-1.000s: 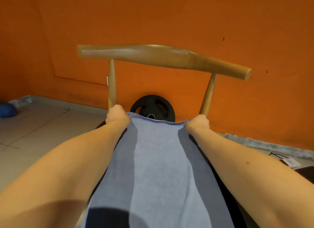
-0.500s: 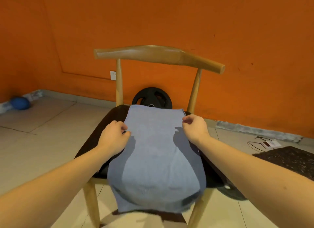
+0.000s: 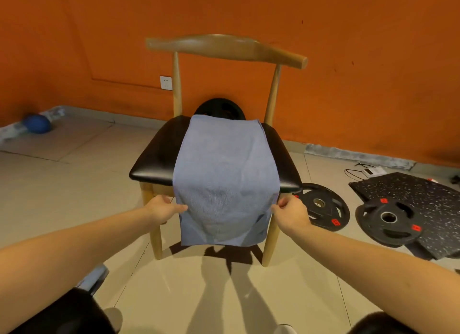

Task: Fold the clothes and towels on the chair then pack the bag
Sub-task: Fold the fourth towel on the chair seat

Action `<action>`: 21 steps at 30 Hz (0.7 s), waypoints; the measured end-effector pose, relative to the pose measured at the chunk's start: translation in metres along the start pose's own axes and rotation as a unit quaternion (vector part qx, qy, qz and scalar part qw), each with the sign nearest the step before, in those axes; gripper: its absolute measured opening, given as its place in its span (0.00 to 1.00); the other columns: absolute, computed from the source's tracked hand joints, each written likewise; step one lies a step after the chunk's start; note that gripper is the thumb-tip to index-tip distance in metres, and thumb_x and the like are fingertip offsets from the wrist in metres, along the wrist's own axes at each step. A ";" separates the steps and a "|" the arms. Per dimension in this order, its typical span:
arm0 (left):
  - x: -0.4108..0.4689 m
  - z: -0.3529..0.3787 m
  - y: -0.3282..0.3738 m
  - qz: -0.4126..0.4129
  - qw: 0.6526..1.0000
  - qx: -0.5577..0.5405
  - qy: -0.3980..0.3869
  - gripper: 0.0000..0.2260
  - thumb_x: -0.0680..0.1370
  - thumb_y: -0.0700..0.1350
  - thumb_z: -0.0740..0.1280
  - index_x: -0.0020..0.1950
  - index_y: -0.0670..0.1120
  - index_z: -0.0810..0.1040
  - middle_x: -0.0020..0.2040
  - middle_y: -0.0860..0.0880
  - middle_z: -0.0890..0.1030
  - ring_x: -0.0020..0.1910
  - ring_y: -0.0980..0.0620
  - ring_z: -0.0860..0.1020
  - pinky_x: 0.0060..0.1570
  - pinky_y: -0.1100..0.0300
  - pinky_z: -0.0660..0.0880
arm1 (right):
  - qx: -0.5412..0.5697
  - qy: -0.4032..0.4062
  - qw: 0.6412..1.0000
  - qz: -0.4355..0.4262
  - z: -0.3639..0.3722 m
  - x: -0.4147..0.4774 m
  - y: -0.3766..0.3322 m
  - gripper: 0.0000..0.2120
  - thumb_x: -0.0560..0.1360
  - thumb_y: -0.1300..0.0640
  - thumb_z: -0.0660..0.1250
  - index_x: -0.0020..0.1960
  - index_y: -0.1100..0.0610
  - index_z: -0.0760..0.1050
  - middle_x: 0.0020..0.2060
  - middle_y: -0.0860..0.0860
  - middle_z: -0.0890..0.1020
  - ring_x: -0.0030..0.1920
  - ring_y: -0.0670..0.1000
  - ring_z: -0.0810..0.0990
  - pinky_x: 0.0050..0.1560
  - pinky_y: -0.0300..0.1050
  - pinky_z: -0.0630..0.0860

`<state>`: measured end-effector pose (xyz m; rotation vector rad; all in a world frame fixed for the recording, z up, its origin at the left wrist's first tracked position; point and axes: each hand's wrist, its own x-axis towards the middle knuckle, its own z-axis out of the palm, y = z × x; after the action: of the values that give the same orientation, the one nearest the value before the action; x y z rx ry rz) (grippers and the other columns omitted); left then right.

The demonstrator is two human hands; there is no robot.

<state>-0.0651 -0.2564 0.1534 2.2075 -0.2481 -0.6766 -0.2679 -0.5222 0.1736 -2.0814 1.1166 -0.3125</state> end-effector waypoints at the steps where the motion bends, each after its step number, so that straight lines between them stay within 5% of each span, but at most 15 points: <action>1: 0.004 0.002 -0.005 0.002 1.000 -0.014 -0.024 0.22 0.78 0.54 0.74 0.65 0.44 0.75 0.63 0.47 0.78 0.59 0.45 0.77 0.55 0.47 0.76 | 0.020 -0.020 0.999 0.014 0.004 0.000 0.005 0.04 0.79 0.58 0.70 0.52 0.58 0.76 0.44 0.56 0.82 0.43 0.53 0.80 0.43 0.49 0.79; 6: 0.020 0.014 -0.024 0.020 0.993 -0.042 -0.107 0.11 0.78 0.49 0.74 0.59 0.48 0.82 0.59 0.50 0.83 0.61 0.47 0.79 0.66 0.47 0.74 | 0.094 -0.140 0.984 0.052 0.019 0.007 0.018 0.17 0.78 0.60 0.72 0.66 0.58 0.76 0.60 0.51 0.79 0.60 0.57 0.77 0.56 0.49 0.75; 10: 0.026 0.021 -0.037 -0.009 0.992 -0.016 -0.125 0.11 0.77 0.48 0.75 0.51 0.41 0.80 0.57 0.49 0.84 0.58 0.47 0.81 0.65 0.49 0.76 | 0.039 -0.200 0.975 0.090 0.031 0.010 0.034 0.14 0.77 0.62 0.73 0.62 0.62 0.79 0.57 0.54 0.78 0.56 0.55 0.74 0.53 0.48 0.72; 14: 0.026 0.031 -0.051 -0.034 0.987 0.032 -0.153 0.14 0.76 0.45 0.76 0.58 0.40 0.81 0.57 0.47 0.84 0.57 0.46 0.82 0.55 0.55 0.79 | -0.034 -0.240 0.963 0.121 0.046 0.004 0.050 0.07 0.75 0.64 0.73 0.51 0.62 0.78 0.46 0.53 0.77 0.43 0.52 0.74 0.39 0.45 0.71; 17: 0.025 0.033 -0.059 -0.062 0.980 0.063 -0.180 0.12 0.78 0.42 0.74 0.59 0.40 0.81 0.53 0.44 0.84 0.47 0.45 0.81 0.50 0.56 0.80 | -0.044 -0.287 0.942 0.169 0.054 0.004 0.060 0.14 0.77 0.60 0.72 0.61 0.59 0.75 0.58 0.55 0.79 0.55 0.55 0.78 0.55 0.50 0.74; 21: 0.017 0.031 -0.062 -0.094 0.974 0.064 -0.196 0.09 0.83 0.42 0.67 0.60 0.40 0.79 0.52 0.42 0.85 0.43 0.44 0.84 0.51 0.53 0.82 | -0.020 -0.300 0.929 0.215 0.055 0.004 0.064 0.07 0.83 0.60 0.64 0.60 0.60 0.74 0.47 0.57 0.80 0.38 0.53 0.79 0.41 0.45 0.77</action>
<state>-0.0697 -0.2417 0.0838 2.2210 -0.2901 -1.2345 -0.2766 -0.5201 0.0893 -1.7155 1.1461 0.5319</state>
